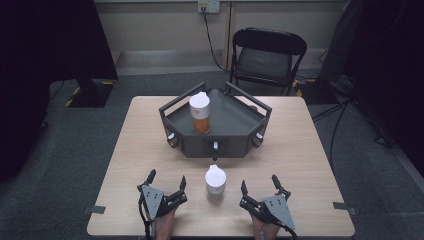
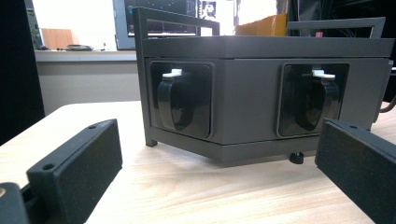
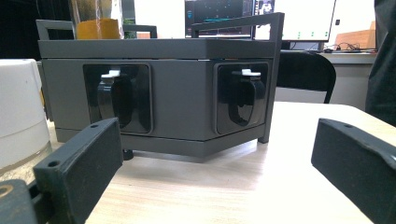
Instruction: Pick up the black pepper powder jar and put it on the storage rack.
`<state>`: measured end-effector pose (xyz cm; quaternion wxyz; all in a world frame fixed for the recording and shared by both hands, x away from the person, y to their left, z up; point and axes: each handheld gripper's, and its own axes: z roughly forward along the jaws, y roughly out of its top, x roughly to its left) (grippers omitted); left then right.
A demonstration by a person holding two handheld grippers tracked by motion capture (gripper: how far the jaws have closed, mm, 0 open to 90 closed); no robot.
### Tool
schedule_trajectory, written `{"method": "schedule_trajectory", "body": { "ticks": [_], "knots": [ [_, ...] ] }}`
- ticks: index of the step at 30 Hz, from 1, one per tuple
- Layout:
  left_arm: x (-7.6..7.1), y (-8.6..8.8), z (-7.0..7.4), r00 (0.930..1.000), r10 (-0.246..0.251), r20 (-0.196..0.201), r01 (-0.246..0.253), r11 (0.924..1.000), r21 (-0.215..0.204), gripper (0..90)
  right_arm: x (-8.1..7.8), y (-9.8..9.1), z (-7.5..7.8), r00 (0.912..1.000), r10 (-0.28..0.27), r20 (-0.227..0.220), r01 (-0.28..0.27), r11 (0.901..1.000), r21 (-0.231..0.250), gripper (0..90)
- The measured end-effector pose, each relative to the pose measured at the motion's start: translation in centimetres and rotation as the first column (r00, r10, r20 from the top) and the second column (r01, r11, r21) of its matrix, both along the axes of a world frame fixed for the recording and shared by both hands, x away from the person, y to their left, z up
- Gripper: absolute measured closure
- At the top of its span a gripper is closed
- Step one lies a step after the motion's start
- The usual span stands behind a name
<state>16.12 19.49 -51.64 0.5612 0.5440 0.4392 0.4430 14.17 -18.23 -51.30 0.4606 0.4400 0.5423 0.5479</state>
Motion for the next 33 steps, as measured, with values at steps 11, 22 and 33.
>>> {"method": "schedule_trajectory", "body": {
  "ticks": [11, 22, 33],
  "knots": [
    [0.00, -0.02, 0.01, 1.0000, 0.001, 0.000, -0.001, 1.0000, 0.000, 0.2, 0.03, 0.02, 0.09, 1.0000, -0.002, -0.005, 0.002, 1.0000, 0.002, 1.0],
    [0.00, -0.02, 0.02, 1.0000, 0.001, -0.001, -0.001, 1.0000, 0.000, 0.3, 0.05, -0.21, 0.03, 0.9999, 0.013, -0.001, -0.013, 0.9999, -0.002, 0.9],
    [0.02, -0.03, 0.03, 1.0000, 0.002, -0.001, -0.002, 1.0000, -0.001, 0.3, 0.11, -0.24, 0.54, 0.9989, 0.042, -0.020, -0.042, 0.9990, -0.014, 0.9]
  ]
}}
